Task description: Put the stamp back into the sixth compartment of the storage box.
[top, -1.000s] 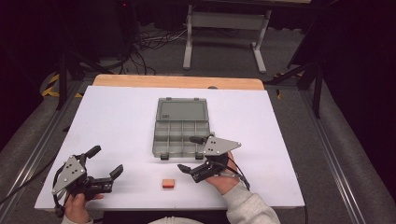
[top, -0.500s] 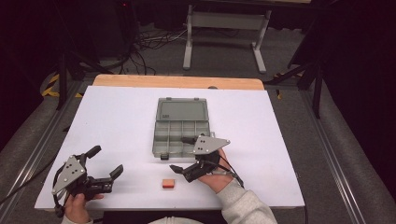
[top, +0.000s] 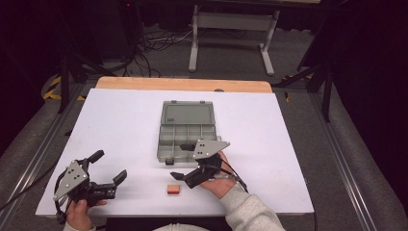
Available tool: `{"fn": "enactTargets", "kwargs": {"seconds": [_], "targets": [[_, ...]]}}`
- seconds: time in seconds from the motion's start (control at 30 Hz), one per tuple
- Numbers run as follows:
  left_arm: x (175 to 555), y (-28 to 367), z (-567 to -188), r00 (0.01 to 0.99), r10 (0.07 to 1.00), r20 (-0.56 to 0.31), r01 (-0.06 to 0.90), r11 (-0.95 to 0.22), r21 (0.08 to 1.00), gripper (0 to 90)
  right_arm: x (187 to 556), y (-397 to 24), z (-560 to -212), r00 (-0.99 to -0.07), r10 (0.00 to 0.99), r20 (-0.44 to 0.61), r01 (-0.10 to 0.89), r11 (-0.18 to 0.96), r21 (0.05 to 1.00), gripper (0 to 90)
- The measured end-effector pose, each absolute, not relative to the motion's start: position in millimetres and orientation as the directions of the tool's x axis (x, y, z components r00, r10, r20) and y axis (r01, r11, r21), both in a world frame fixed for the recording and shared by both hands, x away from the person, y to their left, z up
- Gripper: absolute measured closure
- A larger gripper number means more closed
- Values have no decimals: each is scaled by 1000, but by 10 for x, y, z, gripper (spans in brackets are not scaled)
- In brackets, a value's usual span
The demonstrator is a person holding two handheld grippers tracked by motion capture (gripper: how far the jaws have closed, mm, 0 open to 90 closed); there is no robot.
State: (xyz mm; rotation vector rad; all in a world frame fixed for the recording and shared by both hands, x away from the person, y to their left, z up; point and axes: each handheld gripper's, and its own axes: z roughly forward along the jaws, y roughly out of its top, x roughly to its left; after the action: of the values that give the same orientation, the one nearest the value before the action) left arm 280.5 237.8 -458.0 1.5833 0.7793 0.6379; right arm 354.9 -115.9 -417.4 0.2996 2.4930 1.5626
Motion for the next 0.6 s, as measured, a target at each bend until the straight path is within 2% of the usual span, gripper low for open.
{"fn": "enactTargets", "kwargs": {"seconds": [0.1, 0.2, 0.6], "targets": [[2806, 2379, -4581, 625, 780, -23, 132, -77, 988, 6, 3551, -1163, -4161, -966, 255, -43, 73, 428, 901, 129], [2805, 2376, -4581, 625, 780, -23, 131, -76, 988, 6, 3571, -1162, -4139, -978, 210, -7, 92, 459, 884, 186], [2806, 2378, -4581, 625, 780, -23, 133, -77, 988, 6, 3574, -1029, -4196, -986, 169, -5, 97, 590, 802, 198]]}}
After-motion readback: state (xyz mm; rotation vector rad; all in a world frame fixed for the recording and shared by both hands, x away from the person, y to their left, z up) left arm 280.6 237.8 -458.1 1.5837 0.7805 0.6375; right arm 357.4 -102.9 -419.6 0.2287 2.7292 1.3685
